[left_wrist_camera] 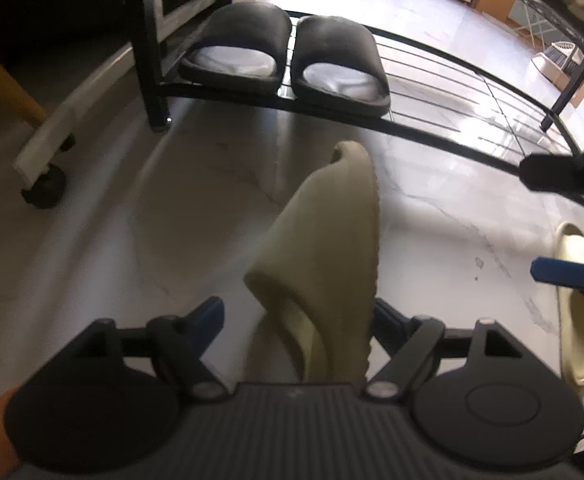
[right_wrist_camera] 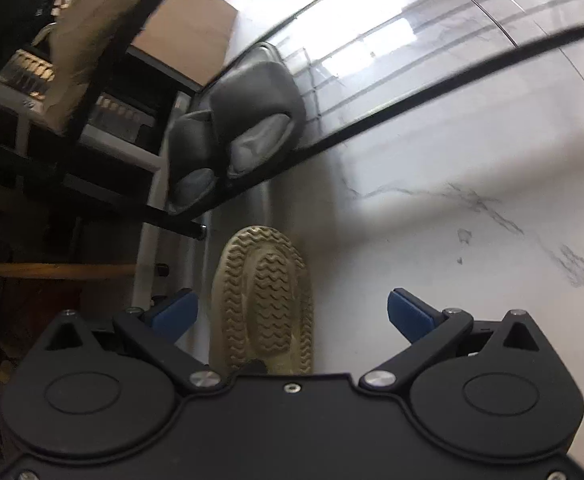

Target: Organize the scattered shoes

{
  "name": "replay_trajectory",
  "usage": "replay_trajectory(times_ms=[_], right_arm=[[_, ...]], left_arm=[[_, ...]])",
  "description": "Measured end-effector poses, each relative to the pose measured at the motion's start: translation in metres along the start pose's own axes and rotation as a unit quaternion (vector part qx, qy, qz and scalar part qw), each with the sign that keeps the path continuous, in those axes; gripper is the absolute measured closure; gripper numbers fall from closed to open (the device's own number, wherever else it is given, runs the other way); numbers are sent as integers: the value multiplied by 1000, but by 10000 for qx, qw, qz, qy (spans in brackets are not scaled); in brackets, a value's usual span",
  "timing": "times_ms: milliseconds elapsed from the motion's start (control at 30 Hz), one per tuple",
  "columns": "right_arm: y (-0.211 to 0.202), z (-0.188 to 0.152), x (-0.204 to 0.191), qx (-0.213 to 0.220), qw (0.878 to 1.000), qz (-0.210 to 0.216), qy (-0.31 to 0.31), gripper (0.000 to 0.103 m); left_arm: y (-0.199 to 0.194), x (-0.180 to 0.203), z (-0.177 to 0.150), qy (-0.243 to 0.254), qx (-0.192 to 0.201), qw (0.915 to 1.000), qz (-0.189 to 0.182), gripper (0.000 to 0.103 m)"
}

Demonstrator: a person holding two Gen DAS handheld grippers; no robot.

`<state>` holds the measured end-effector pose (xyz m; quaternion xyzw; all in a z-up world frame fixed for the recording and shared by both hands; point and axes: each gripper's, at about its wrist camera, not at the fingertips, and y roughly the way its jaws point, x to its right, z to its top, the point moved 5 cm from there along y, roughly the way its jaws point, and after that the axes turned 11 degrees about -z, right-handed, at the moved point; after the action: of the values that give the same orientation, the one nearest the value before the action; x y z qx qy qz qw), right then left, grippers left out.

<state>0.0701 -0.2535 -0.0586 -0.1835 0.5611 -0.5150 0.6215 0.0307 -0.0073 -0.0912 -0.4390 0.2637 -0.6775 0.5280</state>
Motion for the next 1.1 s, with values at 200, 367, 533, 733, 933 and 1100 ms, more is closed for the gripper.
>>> replay_trajectory(times_ms=[200, 367, 533, 733, 933, 1100], right_arm=[[-2, 4, -3, 289, 9995, -31, -114, 3], [-4, 4, -8, 562, 9972, -281, -409, 11], [2, 1, -25, 458, 9954, -444, -718, 9], [31, 2, -75, 570, 9822, -886, -1555, 1], [90, 1, -96, 61, 9736, -1668, -1557, 6], [105, -18, -105, -340, 9661, -1920, -1693, 10]], left_arm=[[-50, -13, 13, -57, 172, 9998, -35, 22], [-70, -35, 6, -748, 130, 9969, -212, 19], [-65, -63, -13, -1783, 185, 9828, -453, 19], [-47, -86, 3, -1688, 266, 9852, 89, 19], [-53, -108, 7, -2158, 340, 9758, 36, 19], [-70, -120, 19, -2285, 827, 9698, 197, 16]])
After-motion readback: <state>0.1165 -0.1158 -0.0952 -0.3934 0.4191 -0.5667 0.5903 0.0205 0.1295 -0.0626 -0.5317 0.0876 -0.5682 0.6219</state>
